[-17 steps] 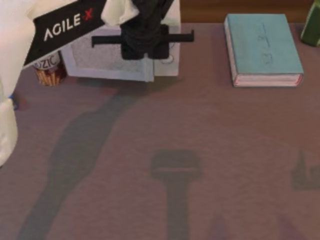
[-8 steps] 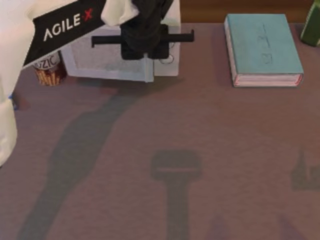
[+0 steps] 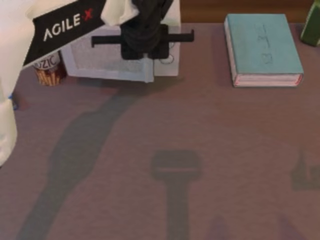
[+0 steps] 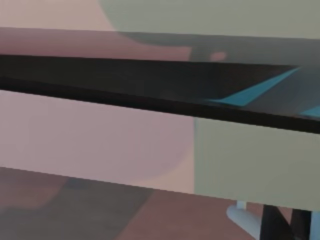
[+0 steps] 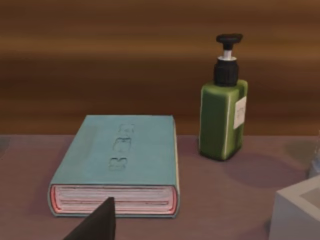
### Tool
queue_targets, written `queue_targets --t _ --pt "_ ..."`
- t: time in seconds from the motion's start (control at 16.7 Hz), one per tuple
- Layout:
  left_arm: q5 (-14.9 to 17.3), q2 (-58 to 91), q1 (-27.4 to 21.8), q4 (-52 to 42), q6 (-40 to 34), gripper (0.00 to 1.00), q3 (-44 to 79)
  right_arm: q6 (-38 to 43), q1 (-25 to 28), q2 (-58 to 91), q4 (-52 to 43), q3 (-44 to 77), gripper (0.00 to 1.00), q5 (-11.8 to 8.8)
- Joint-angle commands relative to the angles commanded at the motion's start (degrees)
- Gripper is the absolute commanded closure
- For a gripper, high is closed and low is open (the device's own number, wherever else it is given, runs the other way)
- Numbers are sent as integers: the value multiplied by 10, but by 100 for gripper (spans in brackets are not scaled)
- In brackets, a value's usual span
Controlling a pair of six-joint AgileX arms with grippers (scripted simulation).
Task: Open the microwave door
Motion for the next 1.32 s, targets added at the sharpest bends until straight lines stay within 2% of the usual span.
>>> queue_targets --t 0.42,0.84,1.32 --pt "3 2 -3 2 -1 100 -3 0 0 0 0 0 0 0" --pt "26 -54 5 45 55 100 -86 0 0 0 0 0 0 0" --pt "28 -57 5 47 58 100 -89 0 0 0 0 0 0 0"
